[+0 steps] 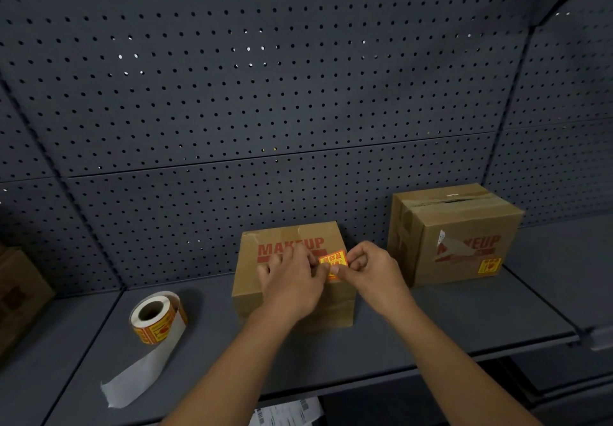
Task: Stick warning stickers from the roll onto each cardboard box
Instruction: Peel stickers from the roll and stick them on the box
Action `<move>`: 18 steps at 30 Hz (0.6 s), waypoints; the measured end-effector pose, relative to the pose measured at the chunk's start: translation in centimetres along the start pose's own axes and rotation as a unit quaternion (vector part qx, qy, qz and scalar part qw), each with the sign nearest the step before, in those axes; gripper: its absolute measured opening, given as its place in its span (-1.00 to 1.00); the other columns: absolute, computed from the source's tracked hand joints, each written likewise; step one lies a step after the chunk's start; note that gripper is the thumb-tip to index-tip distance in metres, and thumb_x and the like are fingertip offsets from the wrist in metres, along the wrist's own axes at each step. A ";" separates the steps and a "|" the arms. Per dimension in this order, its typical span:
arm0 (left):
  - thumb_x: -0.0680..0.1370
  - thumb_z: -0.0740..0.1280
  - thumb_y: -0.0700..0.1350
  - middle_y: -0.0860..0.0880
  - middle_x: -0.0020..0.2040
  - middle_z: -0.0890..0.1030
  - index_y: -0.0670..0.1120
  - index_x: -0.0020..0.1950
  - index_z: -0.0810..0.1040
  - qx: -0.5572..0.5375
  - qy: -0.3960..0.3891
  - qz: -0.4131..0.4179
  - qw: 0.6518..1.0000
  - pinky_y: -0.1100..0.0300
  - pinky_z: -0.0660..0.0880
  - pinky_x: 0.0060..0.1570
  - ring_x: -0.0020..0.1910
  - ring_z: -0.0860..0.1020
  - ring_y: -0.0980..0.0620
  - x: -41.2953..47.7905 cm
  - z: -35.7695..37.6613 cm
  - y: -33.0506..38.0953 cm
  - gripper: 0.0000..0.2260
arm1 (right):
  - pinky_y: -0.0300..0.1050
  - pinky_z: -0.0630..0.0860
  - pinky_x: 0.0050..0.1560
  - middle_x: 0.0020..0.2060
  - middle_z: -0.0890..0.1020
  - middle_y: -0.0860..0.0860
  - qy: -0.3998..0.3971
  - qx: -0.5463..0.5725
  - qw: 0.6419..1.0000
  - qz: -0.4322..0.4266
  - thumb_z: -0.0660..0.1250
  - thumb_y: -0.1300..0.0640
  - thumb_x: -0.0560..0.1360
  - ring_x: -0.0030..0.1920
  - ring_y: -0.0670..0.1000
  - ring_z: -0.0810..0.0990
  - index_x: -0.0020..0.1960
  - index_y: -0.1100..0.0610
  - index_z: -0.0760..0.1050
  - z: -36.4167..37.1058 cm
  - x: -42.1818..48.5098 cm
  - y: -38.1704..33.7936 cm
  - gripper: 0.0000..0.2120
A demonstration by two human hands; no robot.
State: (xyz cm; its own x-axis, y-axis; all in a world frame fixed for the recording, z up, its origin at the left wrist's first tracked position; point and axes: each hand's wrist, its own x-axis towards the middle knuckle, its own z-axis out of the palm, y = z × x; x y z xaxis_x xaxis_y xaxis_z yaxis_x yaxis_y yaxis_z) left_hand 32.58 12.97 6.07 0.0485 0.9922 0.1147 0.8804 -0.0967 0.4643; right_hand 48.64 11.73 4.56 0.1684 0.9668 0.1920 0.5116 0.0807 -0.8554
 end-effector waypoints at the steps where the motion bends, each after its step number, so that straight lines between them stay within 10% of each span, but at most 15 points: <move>1: 0.64 0.16 0.27 0.14 0.14 0.46 0.15 0.09 0.40 0.003 0.002 0.001 1.000 -0.01 0.20 0.23 0.19 0.35 0.00 0.0 0.1 0.0 -0.77 | -0.17 0.54 -0.20 -0.27 0.56 -0.02 0.000 -0.001 1.000 0.002 0.59 0.02 0.46 -0.27 -0.09 0.53 -0.05 0.07 0.53 0.0 0.0 0.1 -0.74; 10: 0.67 0.16 0.24 0.14 0.17 0.48 0.15 0.11 0.40 -0.014 -0.018 0.008 1.000 -0.06 0.24 0.34 0.23 0.36 0.01 0.4 0.0 -0.4 -0.80 | -0.23 0.42 -0.25 -0.15 0.56 -0.04 -0.020 -0.017 0.999 0.037 0.34 0.05 0.65 -0.18 -0.10 0.54 0.21 0.07 0.43 0.9 0.2 0.6 -0.81; 18: 0.68 0.07 0.26 0.12 0.11 0.53 0.11 0.08 0.42 0.025 0.007 -0.004 1.000 -0.04 0.23 0.23 0.17 0.41 0.01 1.0 0.4 0.5 -0.72 | -0.04 0.43 -0.26 -0.20 0.60 0.03 -0.037 -0.061 0.996 0.062 0.26 0.00 0.66 -0.23 0.03 0.56 0.04 0.09 0.39 1.5 1.3 0.2 -0.84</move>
State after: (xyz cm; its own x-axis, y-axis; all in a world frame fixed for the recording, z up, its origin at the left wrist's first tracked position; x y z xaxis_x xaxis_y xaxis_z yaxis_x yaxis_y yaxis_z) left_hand 33.25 13.95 6.03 0.0360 0.9917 0.1236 0.9033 -0.0852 0.4206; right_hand 47.70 13.38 3.87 0.1772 0.9829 0.0493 0.5904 -0.0661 -0.8044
